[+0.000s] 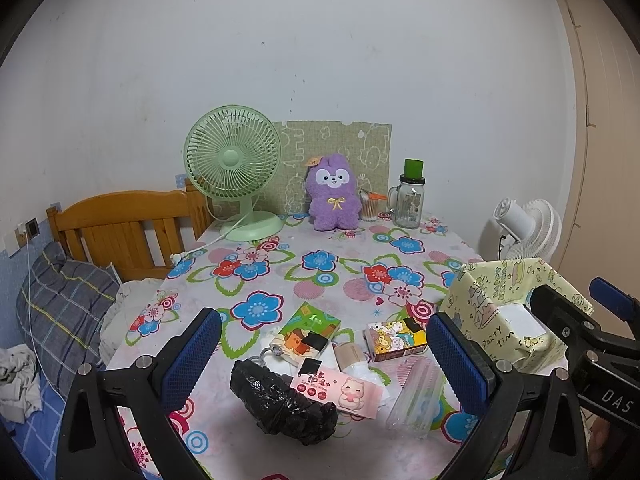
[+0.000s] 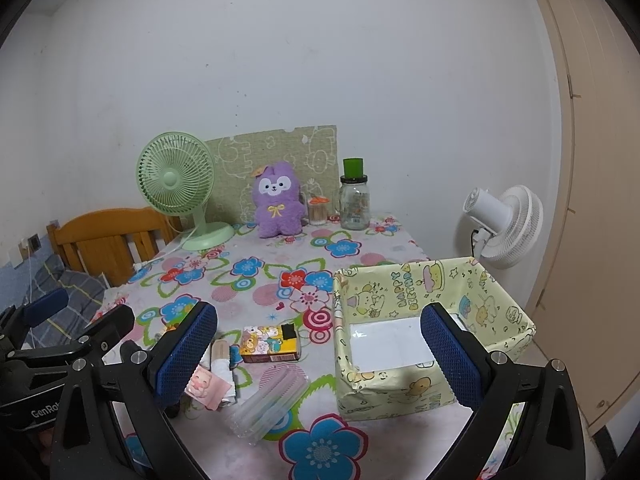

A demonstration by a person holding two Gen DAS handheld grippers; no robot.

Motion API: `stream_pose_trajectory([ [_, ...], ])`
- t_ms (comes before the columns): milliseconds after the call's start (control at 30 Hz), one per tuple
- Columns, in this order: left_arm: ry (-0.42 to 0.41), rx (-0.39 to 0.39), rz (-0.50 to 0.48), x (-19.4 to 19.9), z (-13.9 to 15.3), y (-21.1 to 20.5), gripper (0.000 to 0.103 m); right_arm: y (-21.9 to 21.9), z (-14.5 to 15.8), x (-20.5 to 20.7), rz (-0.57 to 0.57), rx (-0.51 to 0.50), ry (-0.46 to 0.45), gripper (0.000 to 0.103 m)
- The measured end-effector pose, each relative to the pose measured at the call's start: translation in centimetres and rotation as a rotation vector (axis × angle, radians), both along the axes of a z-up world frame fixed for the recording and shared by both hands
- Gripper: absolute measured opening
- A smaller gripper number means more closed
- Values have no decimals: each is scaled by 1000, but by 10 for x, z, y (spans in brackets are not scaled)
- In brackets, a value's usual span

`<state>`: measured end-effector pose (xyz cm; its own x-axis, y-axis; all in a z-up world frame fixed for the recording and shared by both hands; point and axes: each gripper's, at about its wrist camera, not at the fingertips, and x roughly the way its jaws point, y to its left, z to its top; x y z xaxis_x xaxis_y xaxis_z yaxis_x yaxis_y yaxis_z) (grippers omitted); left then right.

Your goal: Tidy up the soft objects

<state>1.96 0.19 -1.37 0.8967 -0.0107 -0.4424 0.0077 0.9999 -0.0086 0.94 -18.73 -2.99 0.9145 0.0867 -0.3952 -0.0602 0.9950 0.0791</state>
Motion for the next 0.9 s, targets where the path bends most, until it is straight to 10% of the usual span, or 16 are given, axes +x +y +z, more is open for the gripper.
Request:
stream_pose_trajectory([
  [900,70,15,-8,24,-23,8,103,20,-13,26,14,1,50,103],
])
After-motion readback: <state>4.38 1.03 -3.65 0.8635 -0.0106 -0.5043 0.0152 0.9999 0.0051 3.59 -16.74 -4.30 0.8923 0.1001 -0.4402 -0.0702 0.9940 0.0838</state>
